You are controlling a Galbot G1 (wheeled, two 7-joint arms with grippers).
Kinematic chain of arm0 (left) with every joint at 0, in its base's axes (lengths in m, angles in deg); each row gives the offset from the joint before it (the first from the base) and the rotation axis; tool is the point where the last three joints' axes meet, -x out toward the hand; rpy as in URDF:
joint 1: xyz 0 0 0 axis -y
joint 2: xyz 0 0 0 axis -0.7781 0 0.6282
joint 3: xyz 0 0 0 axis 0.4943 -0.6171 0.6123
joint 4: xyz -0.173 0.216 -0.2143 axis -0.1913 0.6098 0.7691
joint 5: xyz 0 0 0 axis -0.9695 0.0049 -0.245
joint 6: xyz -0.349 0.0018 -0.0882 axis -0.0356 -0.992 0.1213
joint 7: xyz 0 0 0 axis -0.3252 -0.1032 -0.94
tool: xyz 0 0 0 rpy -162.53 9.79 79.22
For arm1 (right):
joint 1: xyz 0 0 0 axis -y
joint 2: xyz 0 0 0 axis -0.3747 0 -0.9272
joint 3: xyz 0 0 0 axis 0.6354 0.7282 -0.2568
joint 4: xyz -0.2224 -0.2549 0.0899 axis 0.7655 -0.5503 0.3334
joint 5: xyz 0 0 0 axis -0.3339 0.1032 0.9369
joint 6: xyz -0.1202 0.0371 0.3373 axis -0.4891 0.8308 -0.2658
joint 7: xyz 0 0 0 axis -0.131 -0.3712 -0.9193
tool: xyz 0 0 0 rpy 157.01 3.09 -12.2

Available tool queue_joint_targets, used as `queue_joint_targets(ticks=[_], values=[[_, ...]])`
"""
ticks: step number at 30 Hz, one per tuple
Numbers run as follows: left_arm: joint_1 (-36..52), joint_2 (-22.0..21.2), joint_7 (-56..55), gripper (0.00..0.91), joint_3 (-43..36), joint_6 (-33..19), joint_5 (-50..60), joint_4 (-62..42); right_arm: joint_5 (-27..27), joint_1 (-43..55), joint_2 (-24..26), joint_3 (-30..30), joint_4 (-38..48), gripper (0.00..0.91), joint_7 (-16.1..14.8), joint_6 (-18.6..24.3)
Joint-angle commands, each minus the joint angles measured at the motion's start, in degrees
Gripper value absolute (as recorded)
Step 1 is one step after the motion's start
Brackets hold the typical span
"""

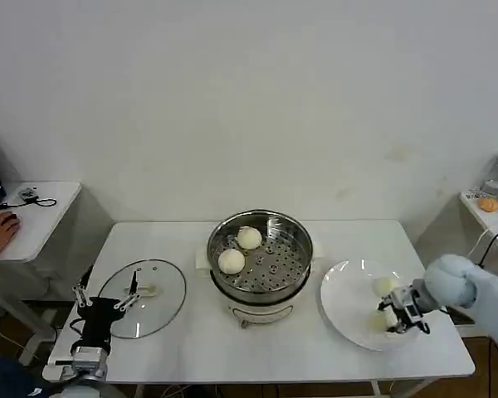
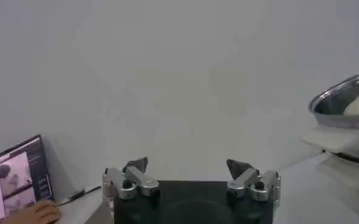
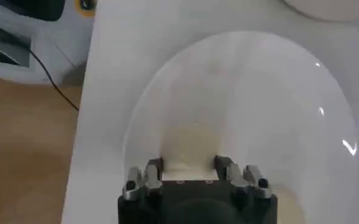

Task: Take steamed baozi put them in steamer then cover it.

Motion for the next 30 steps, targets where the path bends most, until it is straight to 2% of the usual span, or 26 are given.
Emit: queue_joint_targets(ticks=[1, 6, 12, 15, 17, 23, 30], values=[[-0.02, 0.11, 0.02, 0.907, 0.04, -0.14, -0.13, -0.16, 2.69, 13.33, 1.51, -0.02, -0.44, 0.595, -3.89, 2.46], [-0.08, 0.25, 0.02, 0.907, 0.15, -0.36, -0.42, -0.31, 5.71, 22.11, -0.51, 1.23, 0.58, 0.605, -4.89, 2.38], [0.15, 0.75, 0.02, 0.907, 0.38, -0.19, -0.54, -0.01, 9.25, 32.53, -6.14, 5.88, 2.27, 0.595, -4.56, 1.47], [0.24, 0.63, 0.02, 0.907, 0.23, -0.12, -0.36, -0.01, 9.53, 38.63, -11.28, 10.69, 3.40, 0.595, -4.16, 1.14], [0.21, 0.44, 0.04, 0.907, 0.18, -0.08, -0.19, 0.14, 11.52, 41.29, -16.17, 14.50, 3.57, 0.595, -3.64, 0.71], [-0.11, 0.72, 0.02, 0.907, 0.99, -0.04, -0.21, -0.08, 15.47, 40.43, -28.37, 15.61, 5.74, 0.595, -2.51, 0.82], [-0.94, 0.74, 0.06, 0.907, 3.27, -0.02, -0.56, 0.40, 14.23, 35.46, -37.78, 15.70, 9.67, 0.605, -4.42, 5.05]])
